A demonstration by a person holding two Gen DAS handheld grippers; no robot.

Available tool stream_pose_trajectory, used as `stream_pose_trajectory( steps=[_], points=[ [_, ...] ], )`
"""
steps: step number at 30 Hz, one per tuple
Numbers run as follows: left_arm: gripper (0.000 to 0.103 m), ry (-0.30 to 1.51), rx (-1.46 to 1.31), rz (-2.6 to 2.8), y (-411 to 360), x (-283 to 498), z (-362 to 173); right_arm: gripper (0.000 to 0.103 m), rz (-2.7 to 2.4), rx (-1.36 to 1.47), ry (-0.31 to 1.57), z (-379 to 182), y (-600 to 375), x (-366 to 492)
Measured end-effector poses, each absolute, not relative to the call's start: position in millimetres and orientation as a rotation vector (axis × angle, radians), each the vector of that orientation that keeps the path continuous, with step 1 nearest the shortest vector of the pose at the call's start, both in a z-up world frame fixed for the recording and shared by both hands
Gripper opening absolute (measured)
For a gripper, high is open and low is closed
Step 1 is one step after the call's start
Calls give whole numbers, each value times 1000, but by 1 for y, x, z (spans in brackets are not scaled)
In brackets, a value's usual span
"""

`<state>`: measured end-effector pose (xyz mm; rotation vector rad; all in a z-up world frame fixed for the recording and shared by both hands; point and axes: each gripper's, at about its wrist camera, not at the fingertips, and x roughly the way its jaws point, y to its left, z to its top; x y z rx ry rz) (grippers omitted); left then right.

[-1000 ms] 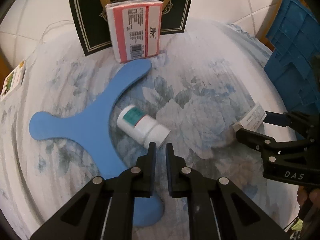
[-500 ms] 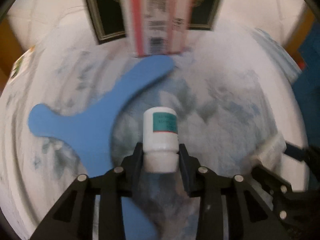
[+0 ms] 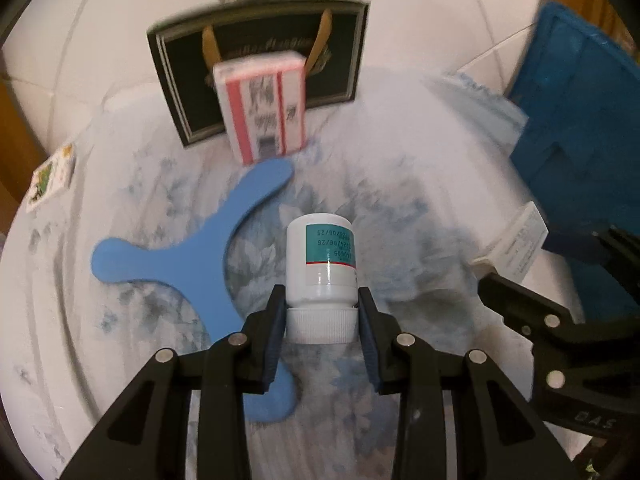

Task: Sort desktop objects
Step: 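Carry the pill bottle and white box with both tools over the crate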

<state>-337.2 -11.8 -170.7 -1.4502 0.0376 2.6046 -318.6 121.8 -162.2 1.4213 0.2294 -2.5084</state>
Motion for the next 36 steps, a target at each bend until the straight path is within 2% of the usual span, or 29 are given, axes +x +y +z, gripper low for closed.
stream_pose_trajectory(
  steps=[10, 19, 28, 36],
  points=[
    [33, 88, -1107, 2656, 10, -283, -72, 73, -2775, 1179, 307, -65, 140, -255],
    [33, 121, -801, 2566, 71, -243, 18, 73, -3094, 980, 276, 29, 191, -188],
    [33, 184, -572, 2391, 180, -231, 95, 73, -3390, 910, 63, 109, 295, -137],
    [33, 310, -552, 2211, 297, -223, 105, 73, -3519, 1042, -131, 117, 391, -117]
  ],
)
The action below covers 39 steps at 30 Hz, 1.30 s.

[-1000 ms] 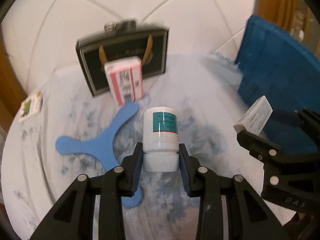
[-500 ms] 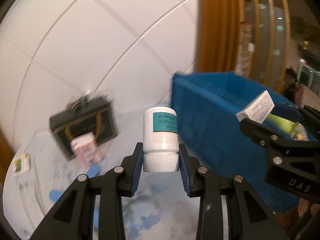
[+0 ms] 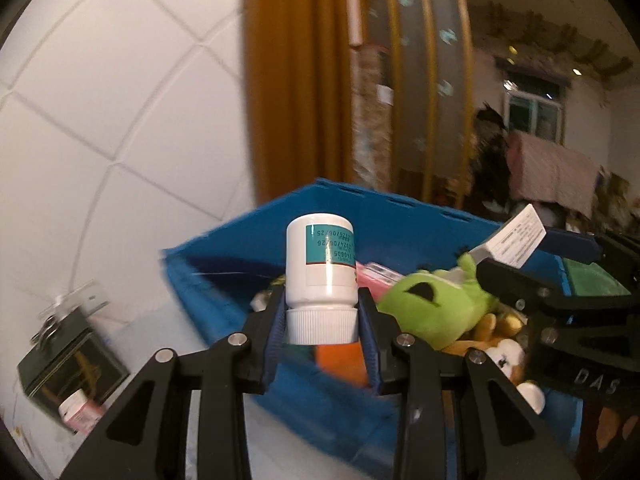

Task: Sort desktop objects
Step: 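Carry the pill bottle and white box with both tools over the crate, then open both tools to drop the pill bottle and white box into the crate, then move both tools back over the table toward the boomerang and pink box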

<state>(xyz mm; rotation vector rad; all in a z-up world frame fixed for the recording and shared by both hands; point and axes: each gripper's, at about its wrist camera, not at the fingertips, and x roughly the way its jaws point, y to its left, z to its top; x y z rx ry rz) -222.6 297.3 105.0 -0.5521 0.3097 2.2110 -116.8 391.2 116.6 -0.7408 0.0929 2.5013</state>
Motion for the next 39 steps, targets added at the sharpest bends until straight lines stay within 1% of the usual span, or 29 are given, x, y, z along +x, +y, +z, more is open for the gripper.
stream_pose_trajectory(
  steps=[4, 9, 14, 21, 22, 23, 25, 26, 28, 29, 30, 31, 34, 39],
  points=[
    [33, 396, -593, 2151, 334, -215, 90, 73, 2437, -812, 126, 102, 418, -112],
    [33, 461, -604, 2107, 349, -197, 76, 73, 2380, -892, 155, 77, 436, -101],
    [33, 485, -608, 2092, 353, -188, 71, 73, 2340, -955, 185, 53, 447, -96],
    [35, 501, -625, 2094, 356, -185, 65, 74, 2310, -966, 176, 47, 453, -83],
    [44, 501, -624, 2099, 356, -183, 65, 74, 2306, -967, 175, 48, 454, -83],
    [58, 502, -619, 2106, 355, -182, 65, 74, 2306, -970, 174, 47, 455, -81],
    [71, 499, -598, 2120, 352, -180, 67, 77, 2302, -973, 168, 45, 457, -79],
    [72, 498, -589, 2127, 351, -179, 68, 78, 2296, -974, 167, 44, 458, -77],
    [72, 481, -593, 2134, 346, -177, 71, 90, 2289, -972, 171, 43, 461, -75],
    [72, 474, -594, 2137, 343, -178, 72, 93, 2287, -969, 172, 44, 462, -73],
    [73, 463, -597, 2149, 338, -177, 73, 100, 2287, -963, 175, 44, 463, -71],
    [74, 456, -597, 2157, 334, -177, 74, 103, 2289, -958, 176, 45, 464, -70],
    [77, 426, -596, 2196, 317, -176, 77, 103, 2302, -936, 174, 51, 460, -64],
    [78, 362, -626, 2303, 270, -184, 76, 103, 2374, -889, 148, 68, 434, -60]
  ],
)
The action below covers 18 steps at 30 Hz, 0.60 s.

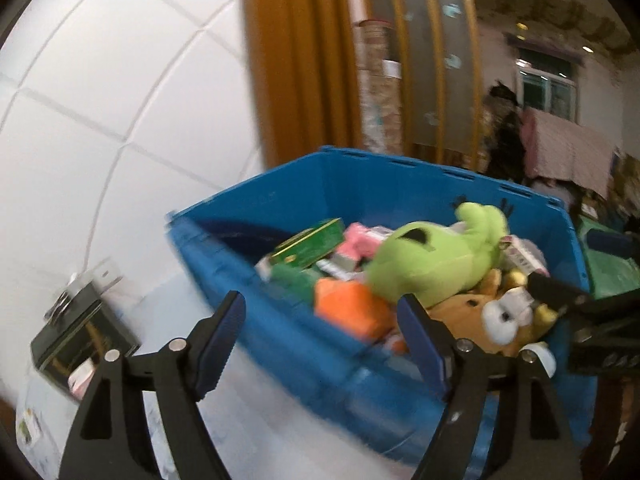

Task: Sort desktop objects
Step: 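Move both tools back over the table toward the boomerang and pink box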

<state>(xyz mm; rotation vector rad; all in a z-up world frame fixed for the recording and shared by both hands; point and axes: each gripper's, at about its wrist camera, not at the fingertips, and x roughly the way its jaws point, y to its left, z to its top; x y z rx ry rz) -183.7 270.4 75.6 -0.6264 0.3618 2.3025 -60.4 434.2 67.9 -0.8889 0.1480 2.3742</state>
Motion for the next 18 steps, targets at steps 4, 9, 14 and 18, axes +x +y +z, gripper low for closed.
stream_pose_trajectory(
  steps=[4, 9, 14, 18],
  points=[
    [78, 301, -697, 2414, 216, -200, 63, 103, 2498, -847, 119, 83, 397, -67],
    [78, 225, -832, 2557, 139, -224, 37, 103, 2660, -835, 79, 89, 341, -93],
    [78, 182, -988, 2701, 58, -244, 2, 103, 2831, -876, 46, 79, 284, -131],
    [78, 108, -1159, 2794, -5, -259, -35, 103, 2947, -988, 25, 51, 237, -172]
  ],
)
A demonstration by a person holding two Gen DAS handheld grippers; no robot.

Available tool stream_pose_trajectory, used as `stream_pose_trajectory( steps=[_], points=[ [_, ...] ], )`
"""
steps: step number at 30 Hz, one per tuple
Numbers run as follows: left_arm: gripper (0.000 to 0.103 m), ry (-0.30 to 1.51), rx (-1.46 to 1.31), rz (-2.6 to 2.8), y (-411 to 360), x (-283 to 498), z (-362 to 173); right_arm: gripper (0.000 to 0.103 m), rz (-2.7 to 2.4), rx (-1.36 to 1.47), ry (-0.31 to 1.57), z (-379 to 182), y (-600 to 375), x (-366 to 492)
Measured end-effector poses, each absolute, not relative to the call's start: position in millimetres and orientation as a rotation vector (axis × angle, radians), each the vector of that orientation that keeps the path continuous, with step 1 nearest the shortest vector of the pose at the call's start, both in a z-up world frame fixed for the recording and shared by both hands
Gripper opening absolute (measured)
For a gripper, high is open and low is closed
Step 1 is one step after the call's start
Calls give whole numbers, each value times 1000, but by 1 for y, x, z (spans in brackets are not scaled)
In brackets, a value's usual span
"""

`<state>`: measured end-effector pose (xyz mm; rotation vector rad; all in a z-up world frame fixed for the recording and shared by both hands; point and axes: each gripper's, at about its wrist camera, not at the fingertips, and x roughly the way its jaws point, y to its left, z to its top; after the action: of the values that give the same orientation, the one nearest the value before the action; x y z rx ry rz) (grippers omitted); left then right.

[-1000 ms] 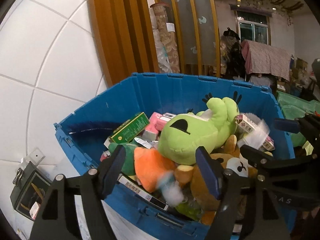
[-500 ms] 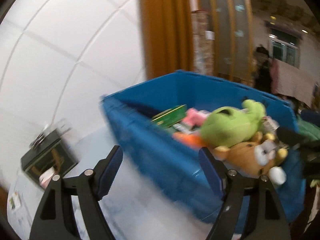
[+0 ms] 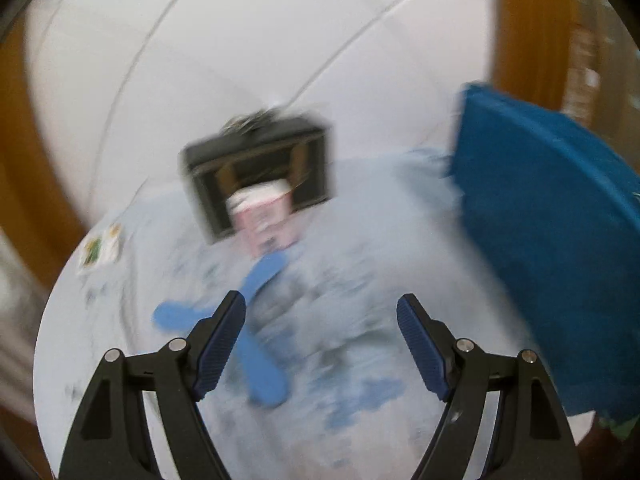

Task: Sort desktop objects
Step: 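Move both tools back over the table toward the boomerang and pink box, then grasp the blue boomerang with the left tool while the right tool grasps the pink-and-white box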

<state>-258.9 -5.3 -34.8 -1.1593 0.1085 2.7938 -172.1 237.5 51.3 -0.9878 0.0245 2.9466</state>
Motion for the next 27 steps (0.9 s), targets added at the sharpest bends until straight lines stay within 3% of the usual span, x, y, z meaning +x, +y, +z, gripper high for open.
stream_pose_trajectory(
  steps=[7, 14, 22, 24, 26, 27],
  points=[
    [78, -80, -1471, 2872, -87, -282, -108, 103, 3012, -1319, 1, -32, 178, -253],
    [78, -284, -1612, 2858, -104, -328, -180, 103, 3026, -1503, -32, -104, 145, -324],
    [78, -357, -1775, 2810, -106, -397, -242, 103, 3030, -1595, -32, -149, 128, -381],
    [78, -245, -1736, 2866, -103, -400, -245, 103, 3023, -1622, -45, -159, 125, -393],
    [58, -256, -1683, 2910, -111, -397, -243, 103, 3016, -1651, -58, -169, 120, -406],
    [54, -263, -1673, 2932, -117, -397, -241, 103, 3014, -1664, -64, -174, 118, -412]
  ],
)
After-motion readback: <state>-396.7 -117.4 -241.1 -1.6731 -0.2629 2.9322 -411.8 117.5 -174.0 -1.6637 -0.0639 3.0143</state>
